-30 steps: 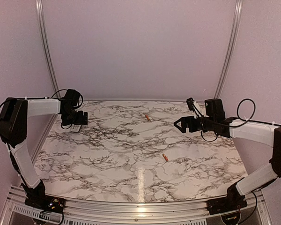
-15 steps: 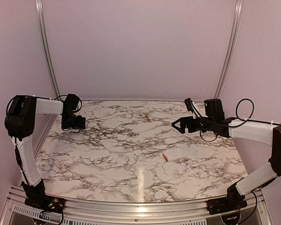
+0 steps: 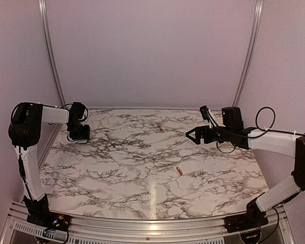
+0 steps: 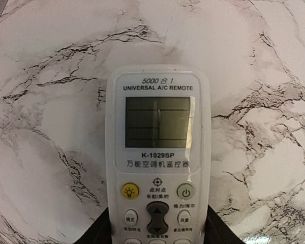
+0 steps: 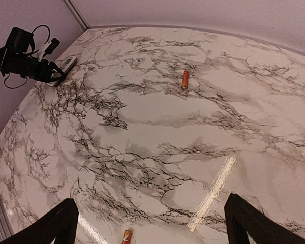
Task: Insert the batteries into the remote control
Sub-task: Pick up the remote control from the center of the board.
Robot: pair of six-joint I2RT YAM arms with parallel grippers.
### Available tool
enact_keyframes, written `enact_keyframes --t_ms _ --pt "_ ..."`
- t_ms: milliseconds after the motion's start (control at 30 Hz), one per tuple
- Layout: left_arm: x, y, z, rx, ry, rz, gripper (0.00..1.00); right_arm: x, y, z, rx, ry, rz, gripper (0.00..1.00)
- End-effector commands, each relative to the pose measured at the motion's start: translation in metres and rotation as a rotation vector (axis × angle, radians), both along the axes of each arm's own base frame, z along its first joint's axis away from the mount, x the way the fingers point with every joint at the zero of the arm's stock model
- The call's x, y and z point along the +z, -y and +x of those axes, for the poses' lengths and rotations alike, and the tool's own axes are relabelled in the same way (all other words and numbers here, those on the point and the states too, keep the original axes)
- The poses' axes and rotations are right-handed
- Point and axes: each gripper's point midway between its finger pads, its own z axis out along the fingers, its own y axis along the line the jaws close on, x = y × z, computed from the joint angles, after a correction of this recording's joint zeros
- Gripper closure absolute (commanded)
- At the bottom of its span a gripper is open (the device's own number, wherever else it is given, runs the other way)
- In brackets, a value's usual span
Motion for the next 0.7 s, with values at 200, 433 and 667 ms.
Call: enact_keyframes --t_ms 200,433,667 --pt "0.028 0.054 -0.020 -0.128 0.070 -0.122 0.68 0.024 -0.016 0.001 0.059 0.034 0.062 0.01" --pt "0.093 0.180 -0.081 -0.501 0.181 -0.233 0.71 0.035 -0.026 -0.012 0.108 -0.017 0.145 0.05" --pt "0.152 0.269 -0.154 -0.784 0.382 -0.288 0.71 0.061 -0.044 -0.035 0.163 -0.105 0.289 0.10"
